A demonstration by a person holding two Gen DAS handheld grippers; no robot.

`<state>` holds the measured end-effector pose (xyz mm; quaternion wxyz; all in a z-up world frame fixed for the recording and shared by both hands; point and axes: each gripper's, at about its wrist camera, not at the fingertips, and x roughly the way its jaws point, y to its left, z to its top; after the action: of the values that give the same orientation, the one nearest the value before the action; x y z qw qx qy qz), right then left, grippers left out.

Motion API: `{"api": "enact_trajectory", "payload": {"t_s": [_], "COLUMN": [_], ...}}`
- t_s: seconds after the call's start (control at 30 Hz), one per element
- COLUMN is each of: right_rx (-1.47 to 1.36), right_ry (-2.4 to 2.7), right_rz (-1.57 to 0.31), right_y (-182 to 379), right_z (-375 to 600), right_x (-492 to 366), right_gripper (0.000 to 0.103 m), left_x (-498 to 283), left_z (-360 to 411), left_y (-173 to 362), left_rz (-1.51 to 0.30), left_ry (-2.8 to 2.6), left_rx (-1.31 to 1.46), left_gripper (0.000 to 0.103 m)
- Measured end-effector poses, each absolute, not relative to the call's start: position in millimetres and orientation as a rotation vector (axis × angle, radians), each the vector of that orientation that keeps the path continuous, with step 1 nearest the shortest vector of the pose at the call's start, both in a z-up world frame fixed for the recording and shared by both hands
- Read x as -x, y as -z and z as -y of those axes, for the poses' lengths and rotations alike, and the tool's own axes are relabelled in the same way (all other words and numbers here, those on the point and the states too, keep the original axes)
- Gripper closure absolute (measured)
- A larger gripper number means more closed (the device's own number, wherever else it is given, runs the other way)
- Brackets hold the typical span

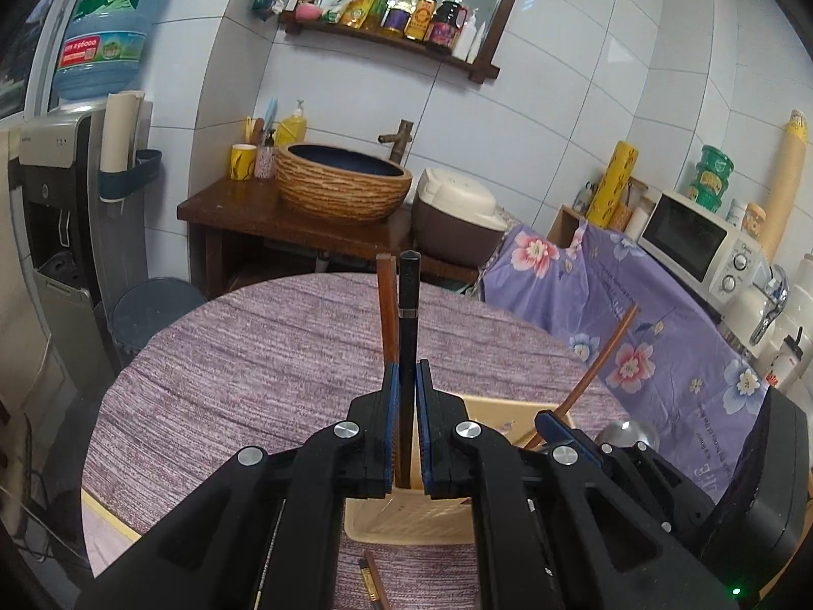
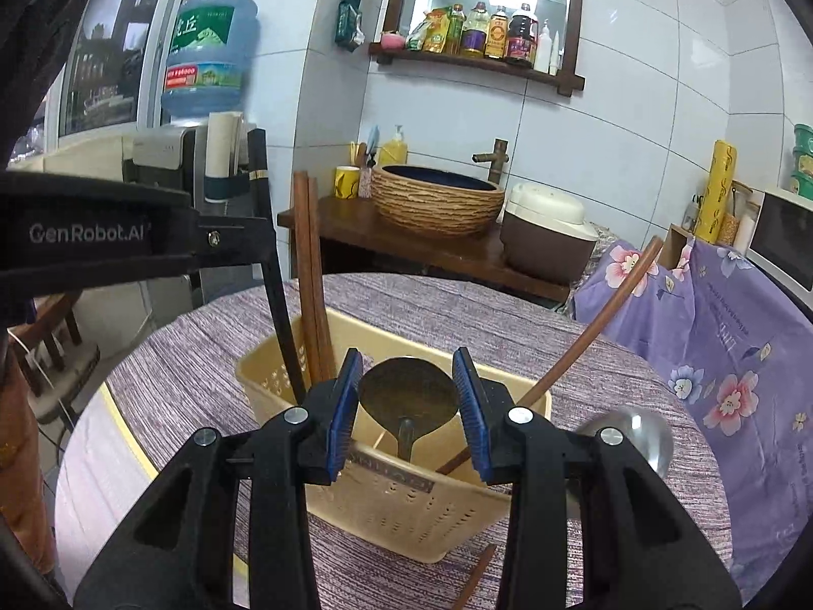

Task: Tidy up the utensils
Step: 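Lower the chopstick and spoon into the beige holder and open both tools, then move the left tool to a gold-tipped black chopstick while the right tool approaches a brown chopstick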

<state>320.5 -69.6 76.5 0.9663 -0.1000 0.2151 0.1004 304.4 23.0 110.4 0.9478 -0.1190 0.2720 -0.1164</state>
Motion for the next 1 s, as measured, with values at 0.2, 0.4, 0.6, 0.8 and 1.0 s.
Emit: {"api": "enact_trajectory", "payload": {"t_s": [0.2, 0.4, 0.6, 0.8, 1.0], "right_rx": [0.240, 0.270, 0.249, 0.188, 0.142], "right_ry": [-0.199, -0.166, -0.133, -0.033, -0.009], "right_rz": [-0.396, -0.327, -0.341, -0.516, -0.690], "right_y": [-75.7, -85.1, -72.2, -21.8, 25.8], "right_z": [68.2, 77.7, 104.8, 143.6, 163.0], "right_x": [-310.6, -276.9, -231.0, -207.8, -197.9], "right_gripper": [0.047, 0.037, 0.030, 0.024, 0.024], "left_x": [-302.1, -269.7, -238.8, -220.5, -208.5], "left_z": [-25.6, -43.4, -47.0, -32.4, -21.7], "left_y": [-108.1, -115.2, -72.6, -2.5, 36.2], "left_rz": [-0.569, -0.513, -0.606, -0.785, -0.875], "left_ry": [0.240, 0.204, 0.133, 0.133, 0.149], "left_rx": [0.253, 0.272, 0.185, 0.124, 0.118], "left_gripper": [0.085, 0.050, 0.049, 0.052, 0.056]}}
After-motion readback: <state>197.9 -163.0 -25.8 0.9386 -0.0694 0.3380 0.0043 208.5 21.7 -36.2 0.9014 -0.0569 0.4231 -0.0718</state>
